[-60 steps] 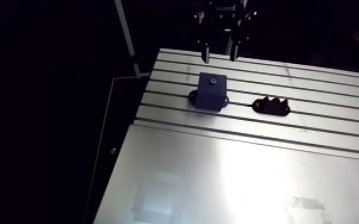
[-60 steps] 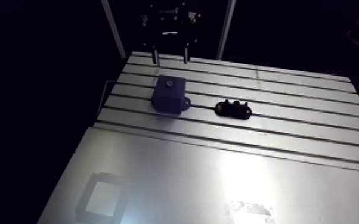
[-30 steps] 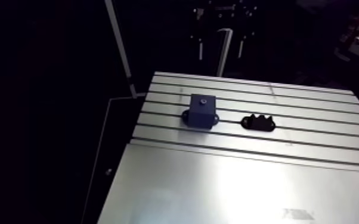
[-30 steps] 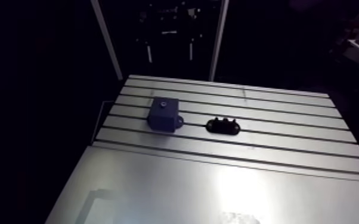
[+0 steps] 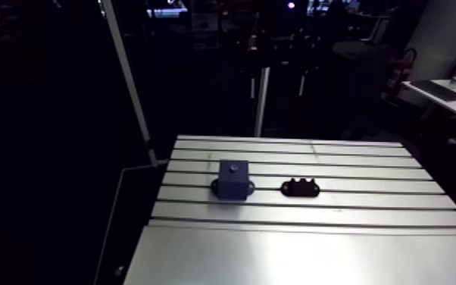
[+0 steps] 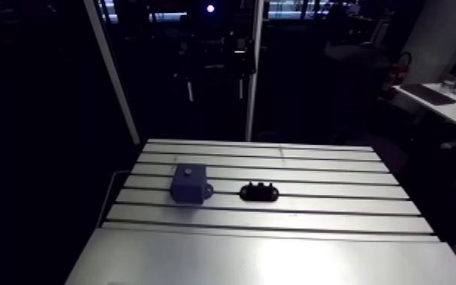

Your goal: Pick up the M10 bolt and insert it into the hole until fully seated.

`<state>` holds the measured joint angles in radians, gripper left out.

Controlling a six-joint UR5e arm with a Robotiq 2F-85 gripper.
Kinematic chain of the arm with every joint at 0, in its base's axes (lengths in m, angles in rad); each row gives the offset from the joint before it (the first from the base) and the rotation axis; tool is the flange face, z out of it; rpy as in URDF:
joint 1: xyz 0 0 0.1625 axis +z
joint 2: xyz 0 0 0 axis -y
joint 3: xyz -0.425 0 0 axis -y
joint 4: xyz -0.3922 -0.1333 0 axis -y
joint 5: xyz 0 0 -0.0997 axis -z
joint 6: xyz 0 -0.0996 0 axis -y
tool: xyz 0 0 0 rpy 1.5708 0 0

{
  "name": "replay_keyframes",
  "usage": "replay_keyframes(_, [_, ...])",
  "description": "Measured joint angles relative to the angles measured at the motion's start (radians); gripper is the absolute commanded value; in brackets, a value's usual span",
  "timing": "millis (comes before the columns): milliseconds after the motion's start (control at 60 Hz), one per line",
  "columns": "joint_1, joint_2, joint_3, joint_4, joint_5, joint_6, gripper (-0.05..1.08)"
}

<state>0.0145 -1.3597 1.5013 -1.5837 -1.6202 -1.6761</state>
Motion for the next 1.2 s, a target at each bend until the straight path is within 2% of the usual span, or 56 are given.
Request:
replay_keyframes(267, [-0.075, -0.139, 0.108, -0.049, 0.004, 0.016, 0.0])
replay_keyframes(400, [-0.094, -0.162, 0.125, -0.062, 0.007, 0.02, 0.0])
replay_keyframes(550, [-0.107, -0.16, 0.099, -0.061, 0.015, 0.022, 0.0])
replay_keyframes(883, [-0.11, -0.099, -0.049, 0.04, 0.035, 0.021, 0.0])
replay_keyframes(1200, [-0.104, -0.082, -0.079, 0.086, 0.039, 0.019, 0.0])
